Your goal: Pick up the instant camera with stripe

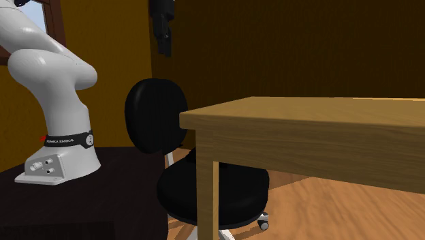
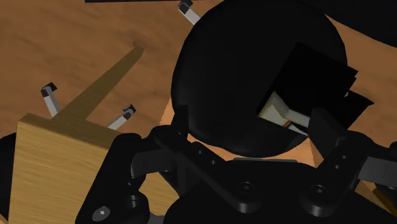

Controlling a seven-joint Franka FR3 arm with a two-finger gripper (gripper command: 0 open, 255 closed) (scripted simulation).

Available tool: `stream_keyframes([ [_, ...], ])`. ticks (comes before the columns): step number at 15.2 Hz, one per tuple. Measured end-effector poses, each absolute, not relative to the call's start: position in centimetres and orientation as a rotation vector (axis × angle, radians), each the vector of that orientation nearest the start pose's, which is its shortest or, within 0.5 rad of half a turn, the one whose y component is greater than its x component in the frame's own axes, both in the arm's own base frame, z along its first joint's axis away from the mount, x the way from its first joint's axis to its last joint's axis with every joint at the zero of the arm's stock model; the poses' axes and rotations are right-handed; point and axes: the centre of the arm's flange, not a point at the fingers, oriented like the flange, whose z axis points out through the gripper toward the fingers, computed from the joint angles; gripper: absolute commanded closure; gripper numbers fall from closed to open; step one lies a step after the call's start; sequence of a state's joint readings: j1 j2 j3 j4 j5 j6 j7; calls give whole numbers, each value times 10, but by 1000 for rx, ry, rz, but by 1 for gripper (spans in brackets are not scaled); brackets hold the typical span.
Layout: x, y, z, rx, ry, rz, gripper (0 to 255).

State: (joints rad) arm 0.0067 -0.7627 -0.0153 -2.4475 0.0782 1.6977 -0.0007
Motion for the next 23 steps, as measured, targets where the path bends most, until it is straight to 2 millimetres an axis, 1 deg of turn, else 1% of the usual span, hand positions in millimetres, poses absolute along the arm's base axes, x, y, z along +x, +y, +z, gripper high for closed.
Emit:
stream_keyframes([
  [2, 325, 4, 547, -3055, -3, -20, 0],
  [4, 337, 10, 532, -3058, -85, -18, 0],
  [8, 372, 30, 494, -3057, -282, -18, 0],
  [10, 387, 37, 476, -3051, -383, -19, 0],
  [14, 416, 62, 436, -3030, -586, -20, 0],
  [17, 432, 80, 409, -3006, -739, -22, 0],
  [18, 439, 91, 397, -2996, -789, -22, 0],
  [23, 471, 126, 353, -2935, -1039, -24, 0],
])
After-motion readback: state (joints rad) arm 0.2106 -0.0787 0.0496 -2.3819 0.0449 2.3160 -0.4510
